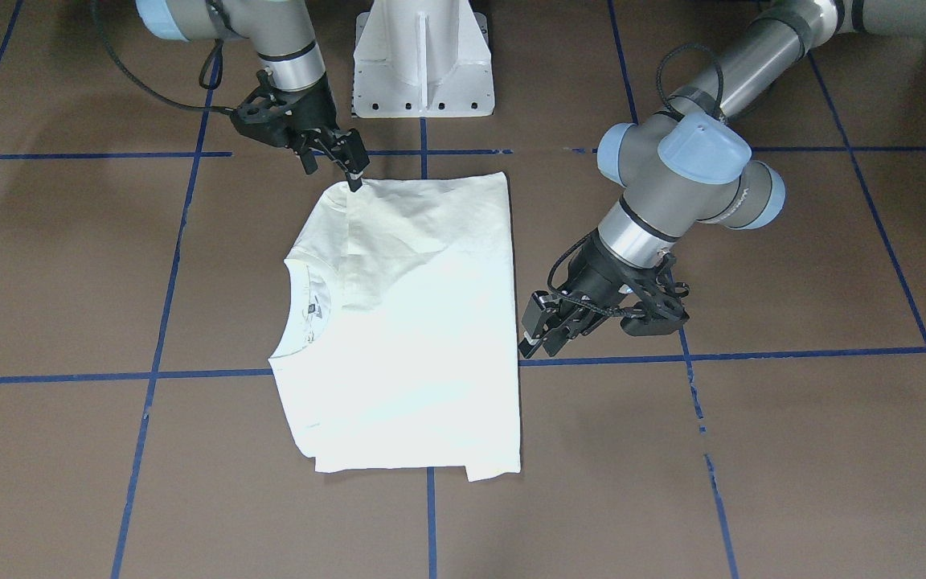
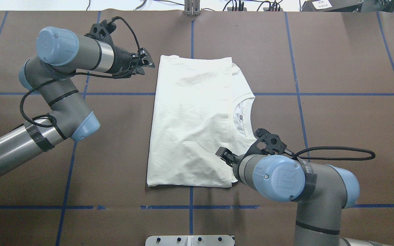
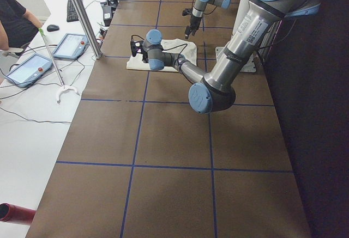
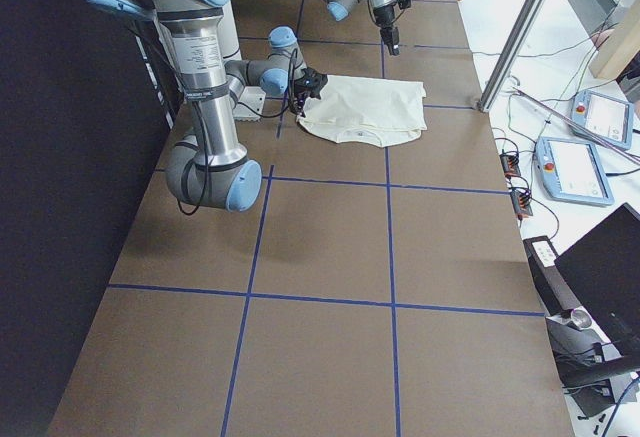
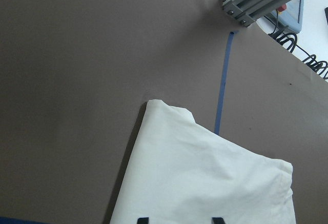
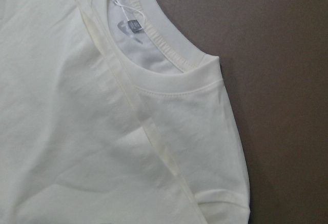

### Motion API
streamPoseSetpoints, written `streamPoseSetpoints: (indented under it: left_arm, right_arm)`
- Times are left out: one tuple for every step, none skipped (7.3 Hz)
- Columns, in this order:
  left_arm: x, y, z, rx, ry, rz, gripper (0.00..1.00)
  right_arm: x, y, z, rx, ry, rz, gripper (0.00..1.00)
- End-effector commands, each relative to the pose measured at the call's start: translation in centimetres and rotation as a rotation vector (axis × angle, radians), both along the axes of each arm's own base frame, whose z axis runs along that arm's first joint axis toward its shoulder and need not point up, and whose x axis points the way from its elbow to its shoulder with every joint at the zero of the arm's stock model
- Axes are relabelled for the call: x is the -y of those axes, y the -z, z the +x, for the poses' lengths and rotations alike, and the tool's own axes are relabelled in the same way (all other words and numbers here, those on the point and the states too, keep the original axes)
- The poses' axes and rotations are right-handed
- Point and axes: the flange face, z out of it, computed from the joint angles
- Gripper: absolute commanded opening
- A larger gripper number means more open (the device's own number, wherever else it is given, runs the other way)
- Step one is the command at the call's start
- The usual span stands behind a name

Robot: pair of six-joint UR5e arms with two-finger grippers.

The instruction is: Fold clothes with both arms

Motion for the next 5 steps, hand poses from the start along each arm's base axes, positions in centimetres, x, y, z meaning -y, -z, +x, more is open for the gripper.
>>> streamPoseSetpoints:
  left_arm:
    - [-0.1,-0.7,-0.2,0.005,0.001,-0.005,0.51]
    - [-0.5,-1.5,-0.5,0.012,0.0,-0.01,0.51]
    - [-0.4,-1.5,-0.5,0.011,0.001,-0.011,0.52]
    - [-0.5,-1.6,-0.6,0.011,0.001,-0.011,0.53]
    - [-0.5,-1.6,-0.6,0.011,0.001,-0.011,0.54]
  right_arm:
    - [-2.4,-0.4,-2.8,-0.063,-0.014,-0.014,0.99]
    - [-2.5,-0.9,-3.1,-0.066,-0.032,-0.036,0.98]
    - [-2.3,-1.6,-3.5,-0.081,-0.038,-0.044,0.97]
    - [-2.4,-1.6,-3.6,-0.082,-0.037,-0.047,0.95]
    - [-2.4,-2.2,-4.3,-0.091,-0.044,-0.06,0.94]
